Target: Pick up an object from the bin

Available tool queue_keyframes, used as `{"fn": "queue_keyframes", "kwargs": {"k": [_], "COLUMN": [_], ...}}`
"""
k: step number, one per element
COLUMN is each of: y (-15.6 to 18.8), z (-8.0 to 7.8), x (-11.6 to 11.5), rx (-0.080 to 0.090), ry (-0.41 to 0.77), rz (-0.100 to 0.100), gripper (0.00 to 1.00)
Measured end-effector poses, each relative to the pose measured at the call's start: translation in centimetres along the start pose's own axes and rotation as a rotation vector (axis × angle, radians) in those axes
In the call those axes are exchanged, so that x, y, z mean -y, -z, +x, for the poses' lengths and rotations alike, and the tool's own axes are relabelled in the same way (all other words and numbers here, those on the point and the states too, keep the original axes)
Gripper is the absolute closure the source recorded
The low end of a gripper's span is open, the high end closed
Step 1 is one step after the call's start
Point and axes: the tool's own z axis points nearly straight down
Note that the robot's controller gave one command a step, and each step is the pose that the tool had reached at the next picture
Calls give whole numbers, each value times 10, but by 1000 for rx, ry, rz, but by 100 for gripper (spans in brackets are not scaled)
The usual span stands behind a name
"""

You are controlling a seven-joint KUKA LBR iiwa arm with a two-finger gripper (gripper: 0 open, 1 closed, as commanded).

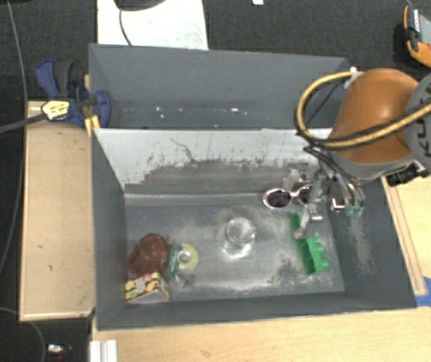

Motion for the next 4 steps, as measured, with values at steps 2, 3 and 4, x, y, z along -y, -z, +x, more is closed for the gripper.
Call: {"fn": "queue_keyframes", "kwargs": {"k": [2,3,4], "y": [3,-26,-28], "z": [9,13,8], "x": [5,30,28], "rx": [0,-2,4], "ry": [-47,-130,-125], "rz": [-1,0,-1], "gripper": [0,0,0]}}
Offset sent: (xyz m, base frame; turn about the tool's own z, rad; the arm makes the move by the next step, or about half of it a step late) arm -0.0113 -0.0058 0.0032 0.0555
